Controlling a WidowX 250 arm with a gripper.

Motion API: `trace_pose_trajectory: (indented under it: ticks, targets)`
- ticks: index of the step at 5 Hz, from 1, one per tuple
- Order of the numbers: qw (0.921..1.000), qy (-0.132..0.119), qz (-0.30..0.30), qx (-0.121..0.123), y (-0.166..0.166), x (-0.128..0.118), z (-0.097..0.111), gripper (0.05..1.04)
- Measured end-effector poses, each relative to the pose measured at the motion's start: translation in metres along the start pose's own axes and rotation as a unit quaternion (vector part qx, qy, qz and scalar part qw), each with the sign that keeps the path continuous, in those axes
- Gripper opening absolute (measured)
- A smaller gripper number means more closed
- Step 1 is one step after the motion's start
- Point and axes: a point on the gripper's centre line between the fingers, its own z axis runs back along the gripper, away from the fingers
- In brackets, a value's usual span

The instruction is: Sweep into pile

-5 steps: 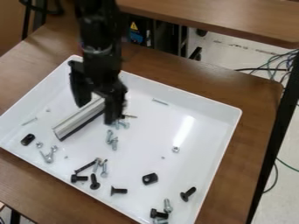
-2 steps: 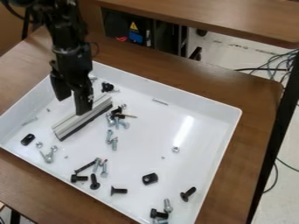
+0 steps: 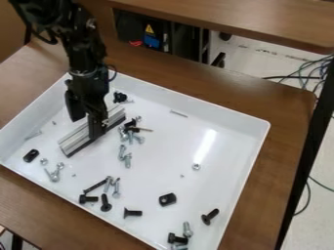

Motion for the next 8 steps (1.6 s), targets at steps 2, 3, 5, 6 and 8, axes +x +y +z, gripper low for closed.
trace_pose_trajectory:
  ticks: [2,3,5,6,8]
  targets:
    - [0.9996,0.011,0.024,0.011,0.003,0.000,-0.013,0.960]
    - [0.9993,0.016,0.033,0.009,0.005,0.004,-0.018,0.643]
    - [0.9984,0.022,0.049,0.020,-0.001,0.008,-0.017,0.359]
    - [0.9960,0.028,0.082,0.020,-0.029,0.004,0.025,0.359]
    - [0.9965,-0.004,0.082,-0.016,-0.110,0.007,0.072,0.359]
